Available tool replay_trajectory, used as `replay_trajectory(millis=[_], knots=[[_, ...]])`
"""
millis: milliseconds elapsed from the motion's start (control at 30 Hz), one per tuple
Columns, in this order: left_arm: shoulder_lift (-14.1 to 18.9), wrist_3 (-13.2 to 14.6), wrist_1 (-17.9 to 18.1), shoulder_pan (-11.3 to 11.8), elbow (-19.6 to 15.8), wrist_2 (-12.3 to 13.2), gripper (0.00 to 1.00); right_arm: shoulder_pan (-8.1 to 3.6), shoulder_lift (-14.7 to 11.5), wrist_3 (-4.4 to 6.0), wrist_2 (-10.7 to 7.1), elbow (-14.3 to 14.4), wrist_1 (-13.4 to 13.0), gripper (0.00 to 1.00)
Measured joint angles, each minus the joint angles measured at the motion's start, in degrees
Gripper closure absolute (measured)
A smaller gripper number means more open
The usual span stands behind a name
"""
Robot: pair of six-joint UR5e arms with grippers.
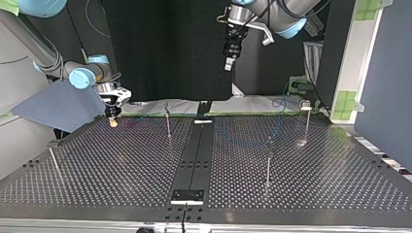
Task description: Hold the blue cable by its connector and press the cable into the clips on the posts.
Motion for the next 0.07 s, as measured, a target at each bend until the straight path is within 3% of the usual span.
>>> replay_trajectory(millis=[67], knots=[[0.0,0.0,0.0,0.0,0.0,0.0,0.00,0.00,0.0,0.00,0.00,0.0,0.0,1.00]])
